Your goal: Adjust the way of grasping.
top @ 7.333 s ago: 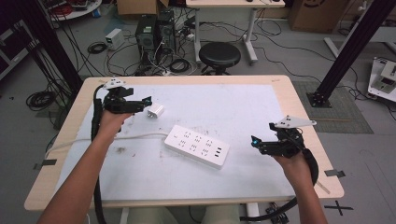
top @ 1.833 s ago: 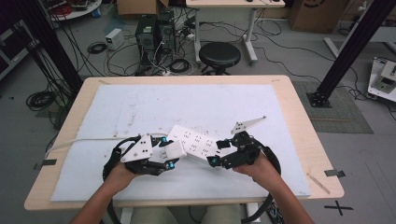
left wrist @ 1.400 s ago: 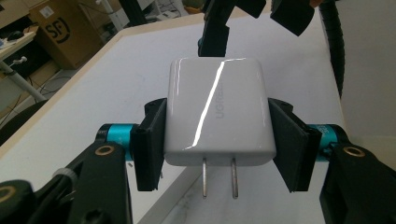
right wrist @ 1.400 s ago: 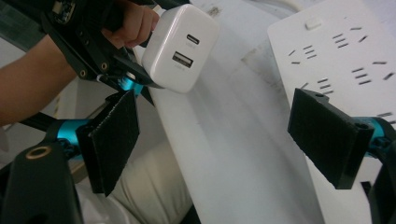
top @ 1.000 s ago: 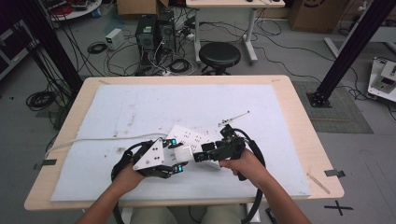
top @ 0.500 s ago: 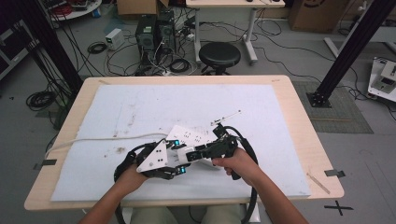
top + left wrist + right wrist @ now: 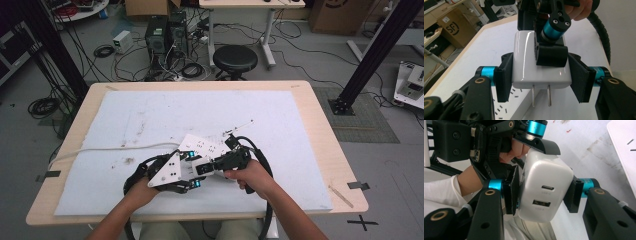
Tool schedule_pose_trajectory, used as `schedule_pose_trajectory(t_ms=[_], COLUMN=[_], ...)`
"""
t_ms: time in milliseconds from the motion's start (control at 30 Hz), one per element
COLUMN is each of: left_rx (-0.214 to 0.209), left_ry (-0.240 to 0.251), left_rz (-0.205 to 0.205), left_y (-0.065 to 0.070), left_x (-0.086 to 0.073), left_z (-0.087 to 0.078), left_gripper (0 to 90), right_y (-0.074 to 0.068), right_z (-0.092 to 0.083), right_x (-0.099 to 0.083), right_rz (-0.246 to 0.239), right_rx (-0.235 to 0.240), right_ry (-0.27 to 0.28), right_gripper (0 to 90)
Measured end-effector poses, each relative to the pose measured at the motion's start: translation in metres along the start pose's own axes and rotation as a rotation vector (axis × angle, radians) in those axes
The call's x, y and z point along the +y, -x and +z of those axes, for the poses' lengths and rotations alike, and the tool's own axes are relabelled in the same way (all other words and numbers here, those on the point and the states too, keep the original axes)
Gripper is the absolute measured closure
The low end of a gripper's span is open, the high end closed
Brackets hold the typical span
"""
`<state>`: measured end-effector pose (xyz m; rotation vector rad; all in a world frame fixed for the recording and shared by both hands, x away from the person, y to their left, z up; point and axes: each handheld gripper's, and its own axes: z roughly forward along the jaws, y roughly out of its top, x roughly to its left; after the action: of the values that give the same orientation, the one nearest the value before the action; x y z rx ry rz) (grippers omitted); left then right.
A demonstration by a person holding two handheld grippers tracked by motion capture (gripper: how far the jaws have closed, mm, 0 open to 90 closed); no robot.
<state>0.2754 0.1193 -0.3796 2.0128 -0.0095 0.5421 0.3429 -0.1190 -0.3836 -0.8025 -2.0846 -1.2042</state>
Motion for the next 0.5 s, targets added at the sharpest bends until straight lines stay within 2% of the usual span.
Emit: schedule_pose_trajectory(t_ms=[67,133,167,233,300,333,400,467,500], left_rx=[-0.004,-0.010,-0.012,-0.022,-0.028,-0.031,-0.029,-0.028,-0.017], left_ry=[0.001,0.000,0.003,0.001,-0.005,-0.007,-0.017,-0.020,-0.032], left_rz=[0.005,-0.014,-0.026,-0.061,-0.070,-0.097,-0.113,-0.120,-0.144], left_y=[0.000,0.000,0.000,0.000,0.000,0.001,0.001,0.000,0.000], left_x=[0.000,-0.001,-0.001,-0.001,-0.002,-0.002,-0.004,-0.005,-0.009], left_z=[0.000,0.001,0.001,0.000,-0.001,-0.001,-0.001,-0.002,-0.004], left_gripper=[42.4,41.8,40.5,31.6,27.1,25.0,22.9,22.9,22.9], right_y=[0.002,0.002,0.001,0.001,0.002,0.002,0.003,0.003,0.003], right_z=[0.000,0.000,-0.001,-0.002,-0.006,-0.008,-0.012,-0.013,-0.015], right_x=[-0.001,-0.001,-0.002,-0.002,-0.004,-0.004,-0.006,-0.006,-0.007], right_rz=[0.007,0.017,0.015,0.005,-0.005,-0.002,-0.018,-0.022,-0.027], right_rx=[0.018,0.010,-0.001,-0.029,-0.050,-0.056,-0.085,-0.091,-0.094], right_ry=[0.010,0.008,0.012,0.021,0.041,0.040,0.050,0.051,0.060], right_gripper=[57.4,59.3,61.4,62.3,62.7,62.8,63.0,63.0,63.0])
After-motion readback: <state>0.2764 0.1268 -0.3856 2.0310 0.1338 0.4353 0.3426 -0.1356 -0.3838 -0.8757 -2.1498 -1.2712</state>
